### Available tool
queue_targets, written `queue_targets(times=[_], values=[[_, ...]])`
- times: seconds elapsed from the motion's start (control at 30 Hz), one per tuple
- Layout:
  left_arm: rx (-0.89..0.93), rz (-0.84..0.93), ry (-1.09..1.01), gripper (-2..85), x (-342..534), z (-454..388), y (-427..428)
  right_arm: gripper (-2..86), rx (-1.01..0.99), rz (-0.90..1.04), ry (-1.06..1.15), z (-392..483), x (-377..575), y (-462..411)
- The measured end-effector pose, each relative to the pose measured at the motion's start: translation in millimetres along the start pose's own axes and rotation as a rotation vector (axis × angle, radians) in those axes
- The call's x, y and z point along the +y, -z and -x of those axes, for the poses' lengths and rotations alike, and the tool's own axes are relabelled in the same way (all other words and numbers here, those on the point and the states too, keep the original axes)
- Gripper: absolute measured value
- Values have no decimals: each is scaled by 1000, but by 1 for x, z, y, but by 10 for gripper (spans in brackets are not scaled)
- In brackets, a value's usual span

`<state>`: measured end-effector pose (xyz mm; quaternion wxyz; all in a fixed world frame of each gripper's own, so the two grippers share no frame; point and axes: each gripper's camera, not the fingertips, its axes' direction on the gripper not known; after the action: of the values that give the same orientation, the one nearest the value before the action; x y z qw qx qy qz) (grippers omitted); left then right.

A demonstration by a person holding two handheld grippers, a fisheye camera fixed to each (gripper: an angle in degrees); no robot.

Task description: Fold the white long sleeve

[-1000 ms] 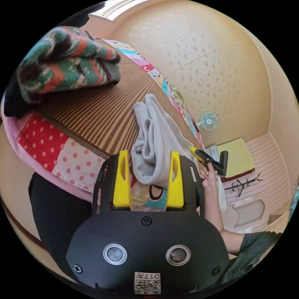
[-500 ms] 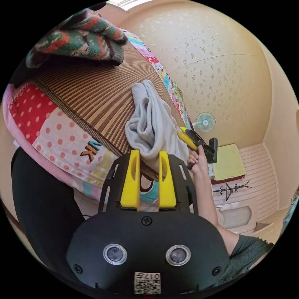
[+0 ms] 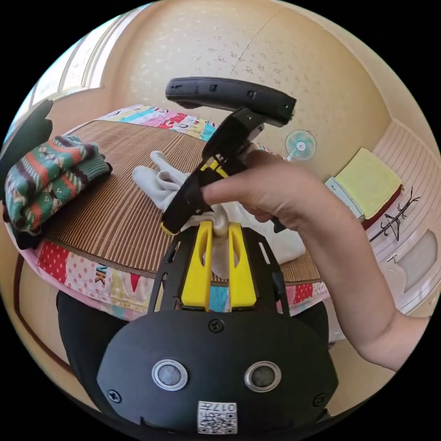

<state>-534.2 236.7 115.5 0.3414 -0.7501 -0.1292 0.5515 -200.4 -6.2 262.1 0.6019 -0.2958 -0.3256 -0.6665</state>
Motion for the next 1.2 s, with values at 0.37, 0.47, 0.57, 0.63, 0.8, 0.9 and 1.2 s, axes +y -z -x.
queue_targets(times=[0.37, 0.47, 0.57, 0.63, 0.8, 0.9, 1.2], values=[[560, 168, 5, 137, -6, 71, -43, 94, -567, -1023, -327, -232, 411, 3], [575, 301, 52, 221, -17, 68, -99, 122, -812, -1130, -602, -278, 508, -86], [623, 385, 76, 244, -31, 60, -147, 164, -843, -1147, -804, -255, 568, -139], [647, 437, 119, 244, -37, 58, -174, 175, -798, -1089, -876, -225, 586, -150], [737, 561, 264, 138, -39, 71, -226, 195, -951, -1269, -855, -126, 603, -166], [796, 587, 214, 91, -32, 66, -218, 226, -1065, -1300, -907, -103, 586, -189], [865, 735, -270, 31, 63, -4, -84, 225, -1314, -1484, -728, -127, 520, -203]])
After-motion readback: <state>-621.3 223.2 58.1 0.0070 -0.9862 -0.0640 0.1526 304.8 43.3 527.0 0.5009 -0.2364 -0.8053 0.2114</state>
